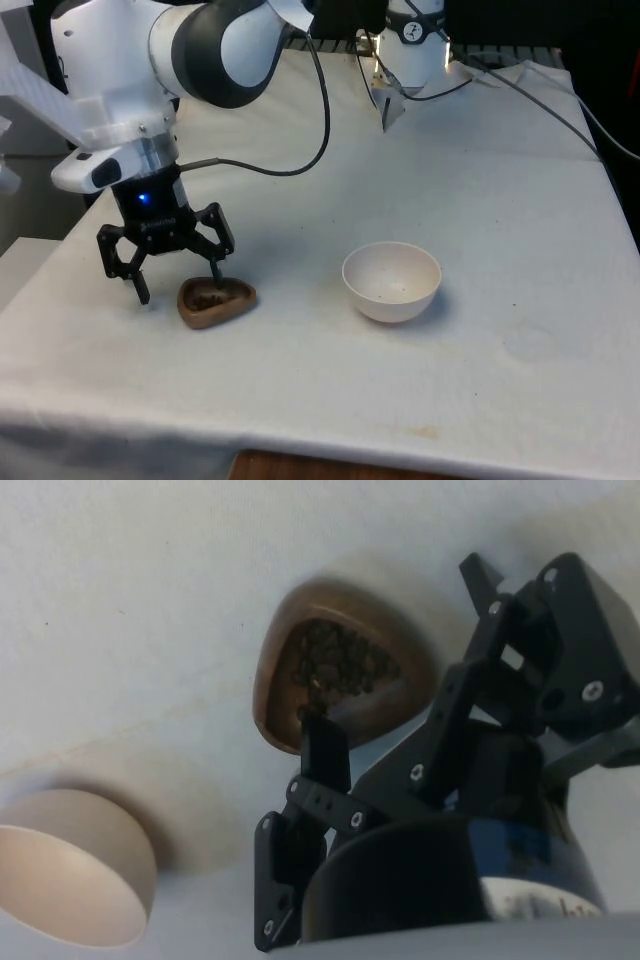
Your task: Pour the coffee beans from the cup into the bowl.
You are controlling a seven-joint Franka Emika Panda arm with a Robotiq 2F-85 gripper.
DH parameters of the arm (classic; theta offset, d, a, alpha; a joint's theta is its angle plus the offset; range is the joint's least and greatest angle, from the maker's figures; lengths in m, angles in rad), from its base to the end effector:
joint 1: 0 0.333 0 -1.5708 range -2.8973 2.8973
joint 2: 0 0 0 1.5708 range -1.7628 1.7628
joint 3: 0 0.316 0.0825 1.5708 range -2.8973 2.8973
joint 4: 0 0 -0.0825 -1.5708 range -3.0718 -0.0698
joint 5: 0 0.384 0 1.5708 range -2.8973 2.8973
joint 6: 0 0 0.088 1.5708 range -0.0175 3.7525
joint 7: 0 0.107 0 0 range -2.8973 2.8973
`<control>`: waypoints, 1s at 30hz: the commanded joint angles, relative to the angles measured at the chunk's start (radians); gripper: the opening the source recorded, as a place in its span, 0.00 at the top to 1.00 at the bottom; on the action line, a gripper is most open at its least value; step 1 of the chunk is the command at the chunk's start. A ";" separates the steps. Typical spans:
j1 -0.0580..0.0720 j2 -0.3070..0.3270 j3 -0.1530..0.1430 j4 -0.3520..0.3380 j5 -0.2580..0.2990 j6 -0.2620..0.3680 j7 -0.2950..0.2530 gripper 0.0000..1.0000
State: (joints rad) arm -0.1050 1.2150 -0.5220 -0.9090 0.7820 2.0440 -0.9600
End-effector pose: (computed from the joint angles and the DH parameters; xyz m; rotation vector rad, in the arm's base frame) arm 0.7434 -0.2746 0.1733 -2.9637 -0.4466 -0.2563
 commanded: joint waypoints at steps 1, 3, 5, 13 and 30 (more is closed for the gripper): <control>0.002 0.001 -0.002 0.000 0.000 0.000 0.000 0.00; 0.006 0.003 -0.007 -0.001 -0.003 0.007 0.003 0.00; 0.006 0.003 -0.006 -0.001 -0.001 0.006 0.002 0.00; 0.003 0.013 0.001 0.005 0.009 0.001 -0.001 0.00; 0.006 0.007 -0.003 0.000 0.009 0.000 -0.004 0.05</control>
State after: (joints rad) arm -0.0990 1.2220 -0.5250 -0.9100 0.7920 2.0430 -0.9650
